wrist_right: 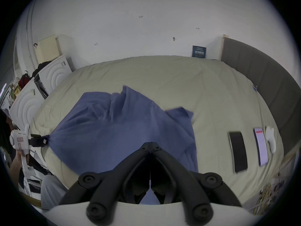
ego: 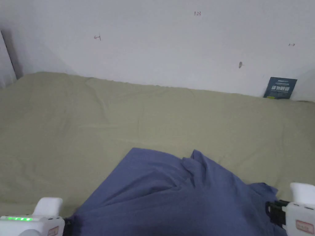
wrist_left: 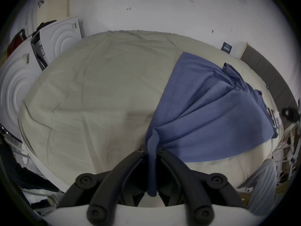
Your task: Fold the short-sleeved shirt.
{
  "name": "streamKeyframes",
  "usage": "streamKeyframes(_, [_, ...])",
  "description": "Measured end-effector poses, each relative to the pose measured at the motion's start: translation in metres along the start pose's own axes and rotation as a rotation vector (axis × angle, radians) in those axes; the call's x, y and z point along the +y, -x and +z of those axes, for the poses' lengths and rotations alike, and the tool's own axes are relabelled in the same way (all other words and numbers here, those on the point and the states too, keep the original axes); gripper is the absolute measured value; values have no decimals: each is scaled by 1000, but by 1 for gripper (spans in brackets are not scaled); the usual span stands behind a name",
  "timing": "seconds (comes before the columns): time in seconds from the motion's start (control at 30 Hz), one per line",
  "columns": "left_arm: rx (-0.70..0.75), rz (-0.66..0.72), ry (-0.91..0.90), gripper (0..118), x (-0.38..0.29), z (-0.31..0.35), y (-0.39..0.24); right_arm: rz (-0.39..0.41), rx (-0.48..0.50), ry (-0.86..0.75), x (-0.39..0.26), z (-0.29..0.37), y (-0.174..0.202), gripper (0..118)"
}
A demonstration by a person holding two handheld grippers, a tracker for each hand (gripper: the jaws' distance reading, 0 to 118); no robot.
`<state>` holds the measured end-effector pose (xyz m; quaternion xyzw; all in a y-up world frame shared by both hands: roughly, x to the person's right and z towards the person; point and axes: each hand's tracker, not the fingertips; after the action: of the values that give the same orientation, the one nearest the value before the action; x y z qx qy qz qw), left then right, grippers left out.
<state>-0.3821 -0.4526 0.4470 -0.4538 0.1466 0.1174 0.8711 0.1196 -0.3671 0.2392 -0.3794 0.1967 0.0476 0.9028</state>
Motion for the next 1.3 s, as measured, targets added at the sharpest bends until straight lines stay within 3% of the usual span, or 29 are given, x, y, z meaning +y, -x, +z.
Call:
streamKeyframes(0.03, [-5,17,0,5,0,-1,5,12,2,-2,15,-13,2,3])
streamKeyframes(0.07, [-11,30,-1,5,1,-1,7,28,-10,5,32,-28,5,24])
streamKeyframes(0.1, [-18,34,7,5,2,-2,8,42,-11,15,47,-43,7,84])
streamKeyframes(0.13, [-19,25,0,5,5,-2,10,62,-10,49,64,-61,7,118])
streamKeyframes(0.33, [-30,30,19,5,6,-4,10,115,-41,224,126,-175,6,117])
streamKeyframes(0.47, [-41,45,30,5,8,-7,11,198,-65,390,119,-232,2,116])
streamKeyframes(0.5, [-44,47,37,5,9,-8,11,222,-51,417,111,-240,2,112])
streamKeyframes(0.57, [-47,55,41,5,9,-9,11,267,-55,477,95,-253,3,93])
streamKeyframes(0.63, [-44,59,44,5,9,-9,10,210,-60,416,98,-244,4,88])
streamKeyframes(0.67, [-41,59,44,5,9,-9,9,214,-58,400,100,-237,6,72])
streamKeyframes(0.7, [-38,53,47,5,9,-9,7,239,-62,350,101,-228,9,20])
streamKeyframes(0.73, [-35,50,47,5,10,-9,7,241,-72,330,106,-221,8,2])
streamKeyframes(0.83, [-30,59,50,5,10,-7,6,200,7,328,106,-191,18,2])
streamKeyframes(1.0, [-23,88,49,5,12,1,7,222,38,190,123,-107,14,2])
streamKeyframes(1.3, [-50,144,-81,5,27,59,-1,279,30,-69,142,63,13,2])
